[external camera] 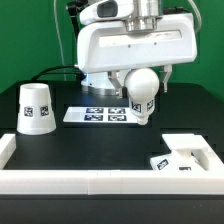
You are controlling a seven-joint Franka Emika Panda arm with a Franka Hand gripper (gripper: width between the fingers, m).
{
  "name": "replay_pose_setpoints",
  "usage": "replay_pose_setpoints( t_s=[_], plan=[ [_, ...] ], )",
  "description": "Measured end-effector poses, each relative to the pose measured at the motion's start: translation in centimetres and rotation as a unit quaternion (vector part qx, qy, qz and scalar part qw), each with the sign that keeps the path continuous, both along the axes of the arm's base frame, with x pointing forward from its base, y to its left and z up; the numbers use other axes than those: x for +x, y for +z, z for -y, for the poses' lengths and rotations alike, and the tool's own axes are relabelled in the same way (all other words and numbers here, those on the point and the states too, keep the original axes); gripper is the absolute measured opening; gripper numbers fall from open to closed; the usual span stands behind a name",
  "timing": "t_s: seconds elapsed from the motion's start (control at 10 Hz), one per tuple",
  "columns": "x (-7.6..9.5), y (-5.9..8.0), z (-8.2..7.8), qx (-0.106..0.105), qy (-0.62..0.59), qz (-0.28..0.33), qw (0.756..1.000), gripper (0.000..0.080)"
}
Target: Assemble lamp
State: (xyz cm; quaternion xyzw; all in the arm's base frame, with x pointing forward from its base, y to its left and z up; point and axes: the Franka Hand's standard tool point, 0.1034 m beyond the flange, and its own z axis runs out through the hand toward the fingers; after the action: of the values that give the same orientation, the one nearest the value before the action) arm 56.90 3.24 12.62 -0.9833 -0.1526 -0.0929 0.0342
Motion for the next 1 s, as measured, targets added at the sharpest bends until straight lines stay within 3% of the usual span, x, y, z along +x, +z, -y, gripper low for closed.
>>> replay_pose_setpoints(
  t_s=[0.2,0.4,0.9,1.0],
  plan=[
    [0.6,0.1,1.3,-0.017,0.009,0.067,0.998,0.0576],
    [1.2,0.6,1.4,-0.027,0.040,0.077,0.996,0.0576],
    [3.7,3.0,-1.8,-0.014,0.038,0.091,0.995,0.0576],
    [3.6,2.7,-1.1,-0.020,0.040,0.104,0.994,0.0576]
  ],
)
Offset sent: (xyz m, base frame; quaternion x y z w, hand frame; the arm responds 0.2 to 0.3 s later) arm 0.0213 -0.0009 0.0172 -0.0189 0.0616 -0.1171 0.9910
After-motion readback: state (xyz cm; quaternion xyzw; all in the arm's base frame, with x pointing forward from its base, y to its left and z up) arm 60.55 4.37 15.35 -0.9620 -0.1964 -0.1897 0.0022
